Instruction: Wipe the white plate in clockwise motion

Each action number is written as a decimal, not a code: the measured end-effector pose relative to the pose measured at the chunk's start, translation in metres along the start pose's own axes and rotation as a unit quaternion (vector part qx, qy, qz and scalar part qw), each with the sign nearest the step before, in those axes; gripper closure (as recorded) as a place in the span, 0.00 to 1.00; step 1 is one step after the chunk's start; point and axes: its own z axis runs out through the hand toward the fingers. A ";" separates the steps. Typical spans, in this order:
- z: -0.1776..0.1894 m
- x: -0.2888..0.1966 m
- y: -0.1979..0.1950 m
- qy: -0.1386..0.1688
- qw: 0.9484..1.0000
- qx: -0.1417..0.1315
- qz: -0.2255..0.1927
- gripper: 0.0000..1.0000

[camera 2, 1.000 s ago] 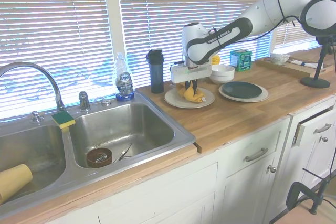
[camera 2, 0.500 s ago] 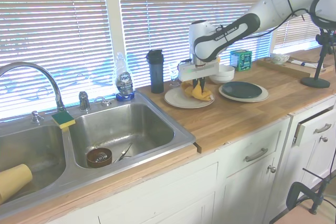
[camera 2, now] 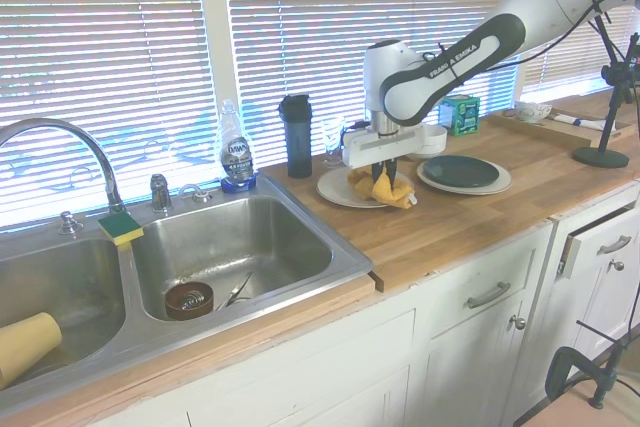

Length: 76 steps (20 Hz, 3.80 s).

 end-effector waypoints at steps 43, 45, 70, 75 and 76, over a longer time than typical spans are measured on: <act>0.000 0.058 -0.001 0.029 0.999 -0.001 0.043 1.00; -0.004 0.045 0.003 0.026 0.999 0.000 0.036 1.00; -0.087 -0.084 0.000 0.009 0.999 0.047 -0.023 1.00; -0.111 -0.128 0.021 0.004 0.997 0.052 -0.049 1.00; -0.111 -0.136 0.024 0.002 0.997 0.051 -0.053 1.00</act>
